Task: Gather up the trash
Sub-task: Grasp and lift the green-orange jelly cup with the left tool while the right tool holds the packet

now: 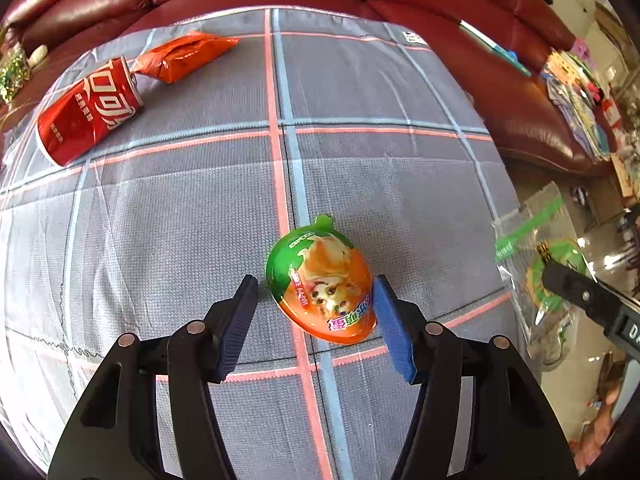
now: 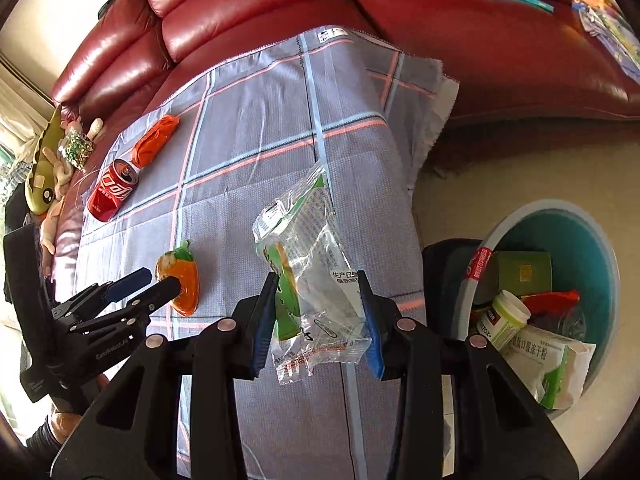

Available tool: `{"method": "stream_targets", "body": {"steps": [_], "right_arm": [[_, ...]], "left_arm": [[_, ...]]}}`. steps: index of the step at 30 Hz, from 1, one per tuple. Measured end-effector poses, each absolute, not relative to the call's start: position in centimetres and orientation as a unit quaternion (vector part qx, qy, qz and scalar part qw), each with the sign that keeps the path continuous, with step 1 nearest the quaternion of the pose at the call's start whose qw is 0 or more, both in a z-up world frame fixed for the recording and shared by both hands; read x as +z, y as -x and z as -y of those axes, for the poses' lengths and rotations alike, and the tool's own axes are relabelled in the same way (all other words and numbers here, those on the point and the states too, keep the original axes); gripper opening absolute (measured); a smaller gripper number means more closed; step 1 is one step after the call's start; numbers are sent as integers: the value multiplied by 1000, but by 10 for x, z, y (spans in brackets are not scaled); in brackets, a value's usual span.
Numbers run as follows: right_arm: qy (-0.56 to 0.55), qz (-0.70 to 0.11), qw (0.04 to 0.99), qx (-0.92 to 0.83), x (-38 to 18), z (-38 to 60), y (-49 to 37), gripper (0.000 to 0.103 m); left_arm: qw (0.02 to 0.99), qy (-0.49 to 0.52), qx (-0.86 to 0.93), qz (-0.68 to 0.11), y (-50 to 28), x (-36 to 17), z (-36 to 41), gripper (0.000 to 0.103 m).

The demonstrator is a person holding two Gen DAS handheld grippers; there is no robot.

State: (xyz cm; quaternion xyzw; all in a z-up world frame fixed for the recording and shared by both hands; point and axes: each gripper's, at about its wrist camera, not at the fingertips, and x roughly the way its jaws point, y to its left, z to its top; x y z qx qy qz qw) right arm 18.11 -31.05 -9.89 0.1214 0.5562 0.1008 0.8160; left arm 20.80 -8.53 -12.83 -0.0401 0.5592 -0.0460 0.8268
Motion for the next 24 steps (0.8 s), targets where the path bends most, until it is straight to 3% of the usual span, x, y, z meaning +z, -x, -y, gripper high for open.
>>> {"method": "stream_targets", "body": {"steps": [2,4,6,16,24], "right_arm": [[-125,-556,815,102,-101,317,-175,36],[-128,-555,816,100,-102,325,-168,36],[-133,-554,816,100,-103,333,-165,36],[-164,-541,819,104,-102,360,-156,36],[-190,-508,837,74,-77,406,-150,36]], "left_arm": [[828,35,-38,-559,-210,-130,97,69],[833,24,-33,-551,-210,-132,107,68],[842,6,-20,-540,-210,-131,113,50],[849,-19,-73,-523,-195,-114,118,49],[855,-50,-178,-484,-186,-70,188,47]]}}
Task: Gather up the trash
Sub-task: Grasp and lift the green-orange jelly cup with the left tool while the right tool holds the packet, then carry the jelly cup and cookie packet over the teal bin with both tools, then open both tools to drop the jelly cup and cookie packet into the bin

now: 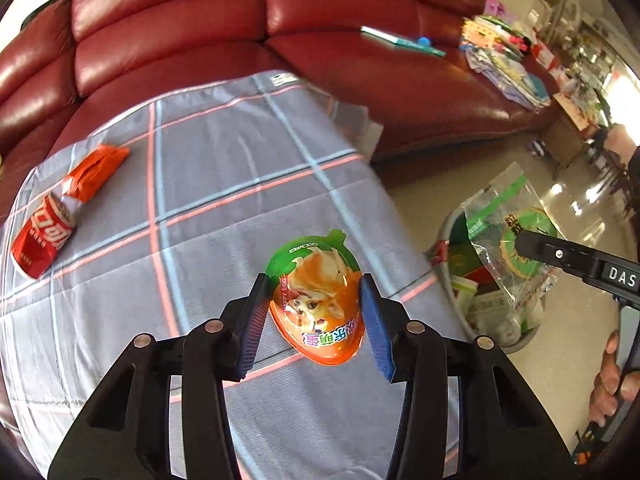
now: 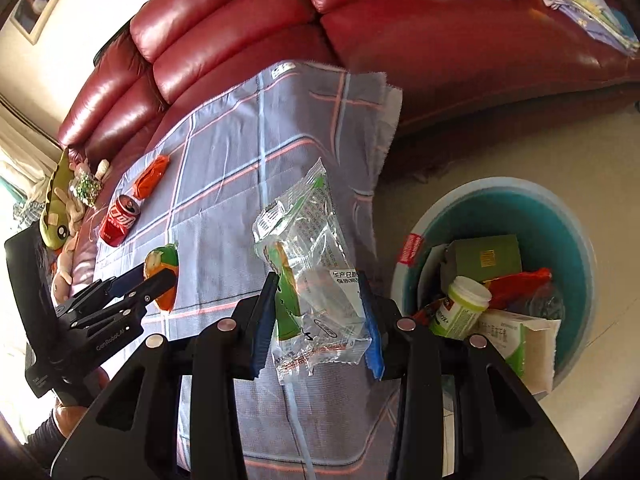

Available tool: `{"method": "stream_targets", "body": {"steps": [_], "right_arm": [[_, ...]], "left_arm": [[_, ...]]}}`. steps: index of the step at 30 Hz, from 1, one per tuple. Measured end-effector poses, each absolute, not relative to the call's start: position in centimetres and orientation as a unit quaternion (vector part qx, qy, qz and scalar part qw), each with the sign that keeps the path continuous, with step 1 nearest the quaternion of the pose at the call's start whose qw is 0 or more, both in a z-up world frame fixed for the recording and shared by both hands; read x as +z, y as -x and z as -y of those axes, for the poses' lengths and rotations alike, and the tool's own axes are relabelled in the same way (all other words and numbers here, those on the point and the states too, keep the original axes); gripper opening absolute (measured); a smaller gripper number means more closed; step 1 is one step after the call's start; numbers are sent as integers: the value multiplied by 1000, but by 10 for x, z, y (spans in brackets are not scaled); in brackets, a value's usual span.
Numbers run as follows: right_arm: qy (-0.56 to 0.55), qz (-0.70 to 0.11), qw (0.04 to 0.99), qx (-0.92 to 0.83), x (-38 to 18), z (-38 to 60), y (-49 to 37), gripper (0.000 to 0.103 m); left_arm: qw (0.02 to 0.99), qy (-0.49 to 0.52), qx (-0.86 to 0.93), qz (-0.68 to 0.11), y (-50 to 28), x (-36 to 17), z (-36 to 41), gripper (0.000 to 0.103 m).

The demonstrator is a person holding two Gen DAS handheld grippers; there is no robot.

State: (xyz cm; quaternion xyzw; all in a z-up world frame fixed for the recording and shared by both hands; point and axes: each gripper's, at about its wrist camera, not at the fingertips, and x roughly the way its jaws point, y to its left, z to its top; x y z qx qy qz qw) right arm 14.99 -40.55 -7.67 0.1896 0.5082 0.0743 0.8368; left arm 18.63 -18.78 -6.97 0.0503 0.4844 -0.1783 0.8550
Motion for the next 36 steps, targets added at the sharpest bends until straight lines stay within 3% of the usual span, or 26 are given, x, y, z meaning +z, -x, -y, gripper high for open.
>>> {"method": "stream_targets", "body": {"steps": [9,20,21,24,28,30,36], "right_arm": [[-218,-481,849,-20,-55,492,-122,36],[-237,-477,843,-81,-62,545,-103,36],[-238,-478,841,-84,-65,547,-103,36],[-239,-483,838,-90,-71,552,-103,36],[-242,-487,834,-93,-78,555,-105,36],[-241,-490,833,-92,-80,555,-107,36],[-236,-502,828,-83,-88,546,-118,36]], "left_arm": [[827,-79,-297,-470,-165,-61,290,46],[776,-131,-370,-493,-161,-96,380,49],[771,-133,-372,-499,-162,-101,386,58],[768,-145,-367,-505,-167,-109,395,70],[772,-137,-359,-506,-169,-113,389,78],[775,-133,-354,-507,-172,-114,383,89],[781,-128,-339,-508,-175,-116,367,95]]}}
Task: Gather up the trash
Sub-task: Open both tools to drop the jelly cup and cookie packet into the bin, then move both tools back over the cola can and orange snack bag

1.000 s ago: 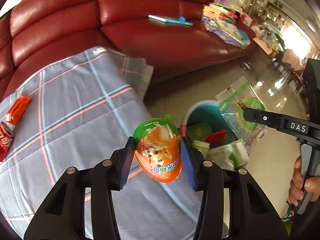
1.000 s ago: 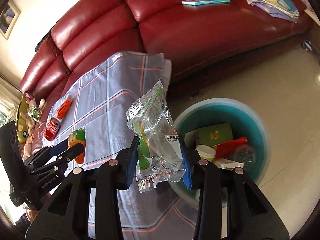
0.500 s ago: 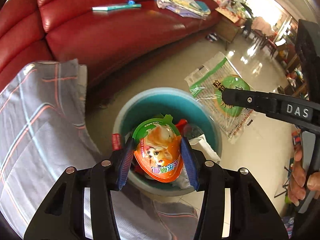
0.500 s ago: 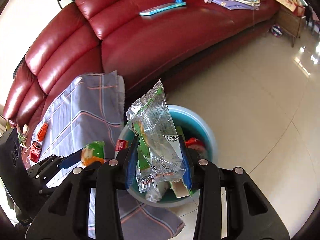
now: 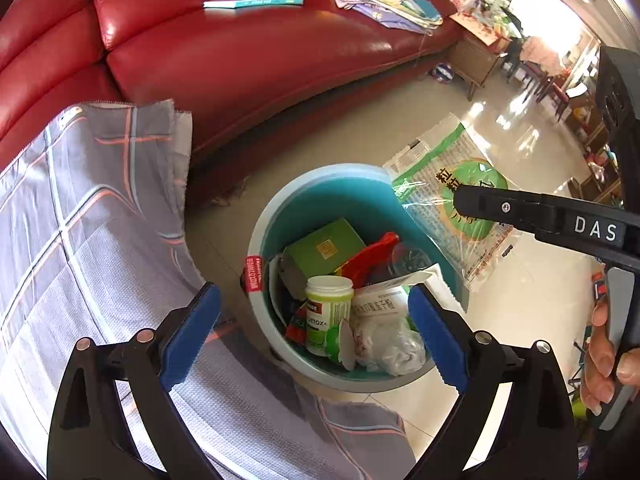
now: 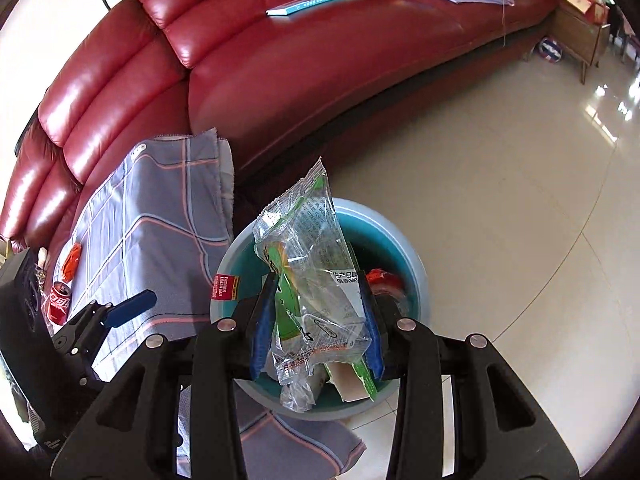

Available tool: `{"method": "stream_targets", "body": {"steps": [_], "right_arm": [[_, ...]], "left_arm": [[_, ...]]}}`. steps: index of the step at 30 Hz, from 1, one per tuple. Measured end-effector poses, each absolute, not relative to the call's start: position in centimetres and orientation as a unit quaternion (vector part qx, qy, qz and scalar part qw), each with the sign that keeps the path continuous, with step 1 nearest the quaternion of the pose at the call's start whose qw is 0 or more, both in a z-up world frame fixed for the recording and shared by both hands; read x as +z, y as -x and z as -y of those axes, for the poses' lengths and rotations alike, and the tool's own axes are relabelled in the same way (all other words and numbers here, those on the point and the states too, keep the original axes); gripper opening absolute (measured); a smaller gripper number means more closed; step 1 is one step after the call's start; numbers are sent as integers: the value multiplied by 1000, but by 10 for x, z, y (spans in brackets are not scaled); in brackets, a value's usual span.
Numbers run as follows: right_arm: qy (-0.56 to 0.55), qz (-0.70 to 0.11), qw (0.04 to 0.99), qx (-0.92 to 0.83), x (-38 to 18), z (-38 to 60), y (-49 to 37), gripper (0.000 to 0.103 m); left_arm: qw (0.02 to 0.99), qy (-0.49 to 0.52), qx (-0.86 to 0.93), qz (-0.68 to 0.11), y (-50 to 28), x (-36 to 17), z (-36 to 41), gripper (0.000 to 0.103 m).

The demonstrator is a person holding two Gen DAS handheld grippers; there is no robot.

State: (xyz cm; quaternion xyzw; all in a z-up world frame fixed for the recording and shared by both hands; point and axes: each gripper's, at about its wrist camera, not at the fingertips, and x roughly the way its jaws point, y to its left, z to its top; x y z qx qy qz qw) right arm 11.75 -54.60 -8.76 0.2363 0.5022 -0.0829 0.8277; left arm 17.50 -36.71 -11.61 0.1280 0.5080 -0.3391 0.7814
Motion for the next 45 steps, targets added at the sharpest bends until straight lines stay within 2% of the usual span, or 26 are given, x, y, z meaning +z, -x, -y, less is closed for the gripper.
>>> {"method": "stream_targets", "body": {"steps": [3,5,8,10,14,31,45], "right_arm": [[-232,-511,824,-76,-91,539,-122,40],[-232,-515,822,-73,-93,536,-123,54],[-230,-515,822,-79,-92,531,-124,69],[-231,-515,821,-83,-92,529,-124,75],[-228,-521,817,-91,-91,524,-124,82],[-183,-521,828,-98,-52,473,-115,87],[-127,-535,833,-62,-24,382,-136,87]], "left_arm": [[781,-125,-336,-511,-177,-117,362,96],[781,-125,-334,-513,-178,-117,358,96],[783,-123,-333,-511,-177,-115,353,96],[784,-122,-332,-510,-176,-113,351,97],[787,-112,-330,-509,-176,-109,340,98],[810,-69,-321,-486,-167,-70,277,99],[839,-19,-268,-473,-179,-50,155,99]]}}
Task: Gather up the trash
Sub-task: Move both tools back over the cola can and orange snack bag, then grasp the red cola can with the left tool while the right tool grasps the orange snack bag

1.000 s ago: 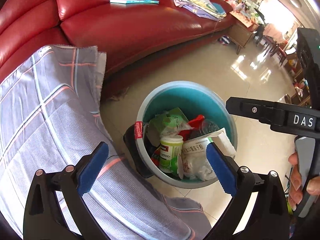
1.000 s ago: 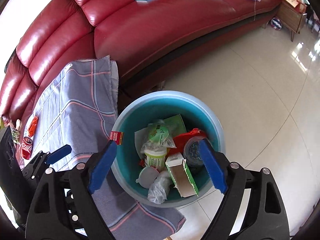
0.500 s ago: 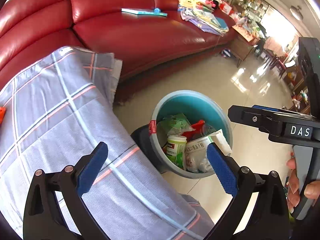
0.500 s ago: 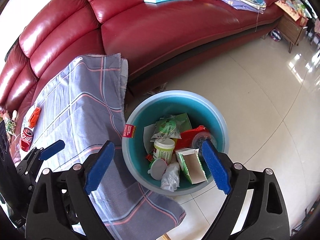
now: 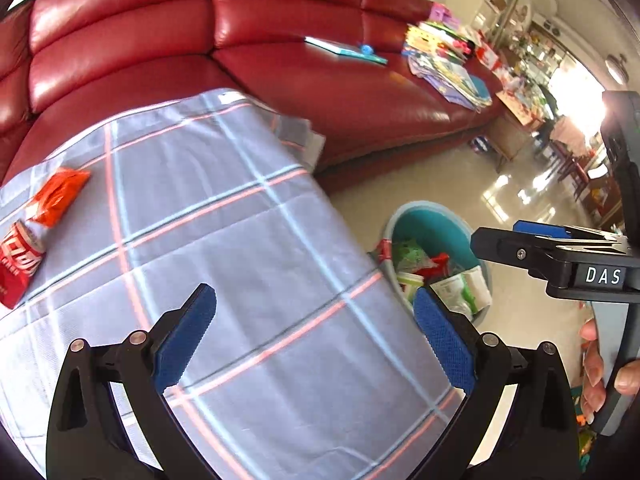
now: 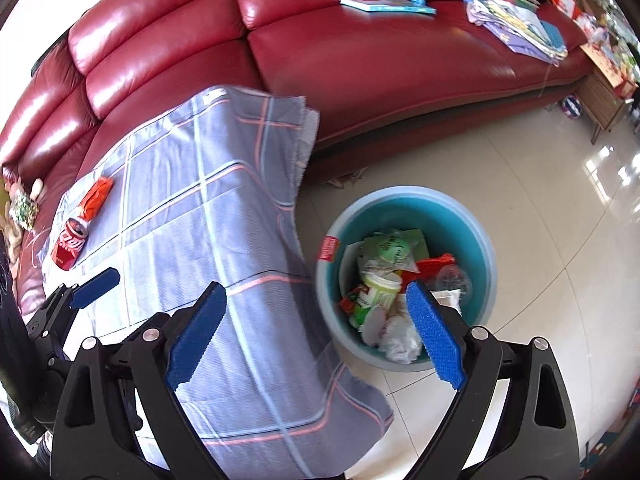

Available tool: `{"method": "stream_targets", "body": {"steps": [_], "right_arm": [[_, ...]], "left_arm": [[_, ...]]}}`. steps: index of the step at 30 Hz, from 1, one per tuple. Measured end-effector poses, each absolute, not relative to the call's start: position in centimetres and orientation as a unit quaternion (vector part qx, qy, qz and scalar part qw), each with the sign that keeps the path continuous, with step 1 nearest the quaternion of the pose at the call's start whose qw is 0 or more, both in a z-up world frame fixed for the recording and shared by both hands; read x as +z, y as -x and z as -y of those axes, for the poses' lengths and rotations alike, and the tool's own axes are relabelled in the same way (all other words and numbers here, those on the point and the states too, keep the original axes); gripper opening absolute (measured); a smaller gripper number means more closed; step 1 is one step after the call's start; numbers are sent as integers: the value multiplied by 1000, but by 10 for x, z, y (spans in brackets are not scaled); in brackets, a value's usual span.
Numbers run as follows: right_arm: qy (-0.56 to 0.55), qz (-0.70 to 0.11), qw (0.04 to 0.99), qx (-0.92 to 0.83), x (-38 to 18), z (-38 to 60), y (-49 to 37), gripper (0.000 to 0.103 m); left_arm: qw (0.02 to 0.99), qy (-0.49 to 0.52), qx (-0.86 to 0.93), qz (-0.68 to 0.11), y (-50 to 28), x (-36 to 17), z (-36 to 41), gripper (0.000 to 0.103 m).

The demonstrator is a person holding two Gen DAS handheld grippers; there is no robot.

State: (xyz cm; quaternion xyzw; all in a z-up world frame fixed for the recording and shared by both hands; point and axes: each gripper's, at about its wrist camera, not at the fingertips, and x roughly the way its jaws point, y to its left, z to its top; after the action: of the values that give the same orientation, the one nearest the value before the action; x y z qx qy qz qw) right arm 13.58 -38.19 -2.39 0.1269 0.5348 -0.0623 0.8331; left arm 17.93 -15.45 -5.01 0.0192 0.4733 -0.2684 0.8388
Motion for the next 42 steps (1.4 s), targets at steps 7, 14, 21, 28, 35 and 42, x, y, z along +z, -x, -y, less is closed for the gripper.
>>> {"method": "stream_targets", "body": {"steps": [7,14,21,28,35,42], "right_arm": [[-86,-548,831,-27,-23,311,-167,88],[-45,-564,824,14,-30,231,-210,88],[-10,-578,814,47,-43,158,-253,88],[-3,-594,802,69,-62,103,-291,88],[-28,-612,787,70,-78,74,-345,88],[-45,-619,780,87,-86,49,-376,88]], "left_arm": [[861,-8,-196,-469,-206,-52,48,99],[872,-12,-133,-470,-239,-59,-56,99],[868,-12,-111,-483,-272,-74,-113,99],[858,-37,-131,-496,-300,-94,-120,99],[857,-41,-151,-490,-315,-106,-117,94],[861,-11,-131,-492,-315,-112,-134,51]]}}
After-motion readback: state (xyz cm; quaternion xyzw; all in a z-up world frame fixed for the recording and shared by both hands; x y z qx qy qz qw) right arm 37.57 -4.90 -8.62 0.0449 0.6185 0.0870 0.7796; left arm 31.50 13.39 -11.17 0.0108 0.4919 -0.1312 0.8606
